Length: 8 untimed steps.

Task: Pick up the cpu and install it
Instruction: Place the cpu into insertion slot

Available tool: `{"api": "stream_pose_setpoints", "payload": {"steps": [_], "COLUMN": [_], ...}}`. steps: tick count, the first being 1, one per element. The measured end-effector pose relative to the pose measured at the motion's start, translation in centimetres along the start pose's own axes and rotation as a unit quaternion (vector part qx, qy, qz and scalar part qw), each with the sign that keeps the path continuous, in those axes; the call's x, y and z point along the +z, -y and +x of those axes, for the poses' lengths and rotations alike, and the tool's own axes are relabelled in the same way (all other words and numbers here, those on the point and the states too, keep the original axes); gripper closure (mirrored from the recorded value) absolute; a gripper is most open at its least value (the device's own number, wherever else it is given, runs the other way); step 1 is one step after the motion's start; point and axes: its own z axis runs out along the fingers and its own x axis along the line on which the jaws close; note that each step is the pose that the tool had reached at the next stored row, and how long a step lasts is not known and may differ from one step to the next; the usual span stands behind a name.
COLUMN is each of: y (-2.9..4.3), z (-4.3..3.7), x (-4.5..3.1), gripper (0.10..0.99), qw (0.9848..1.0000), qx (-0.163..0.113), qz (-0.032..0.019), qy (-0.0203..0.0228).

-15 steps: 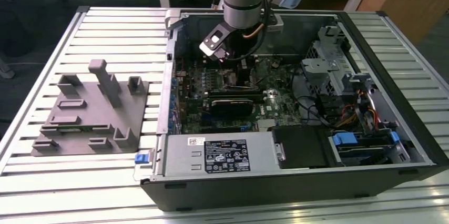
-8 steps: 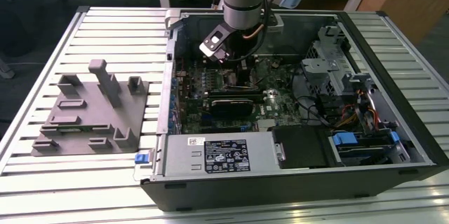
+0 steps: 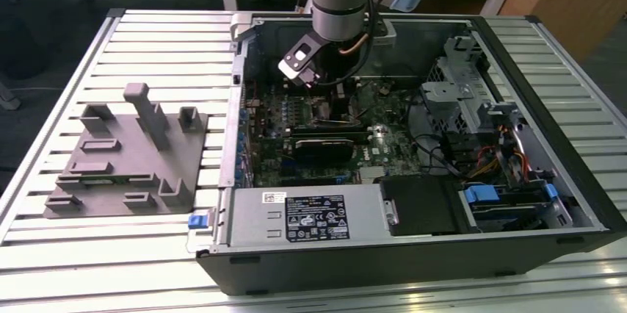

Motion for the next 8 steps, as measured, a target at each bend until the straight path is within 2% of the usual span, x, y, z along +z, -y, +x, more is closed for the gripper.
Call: {"api": "stream_pose_setpoints", "payload": {"steps": [8], "y": [0.00], "z": [0.11], "x": [0.03], "gripper": [0.561], "qw": [1.0000], "qx": [0.005], "qz": [0.0001], "qy": [0.0004]}}
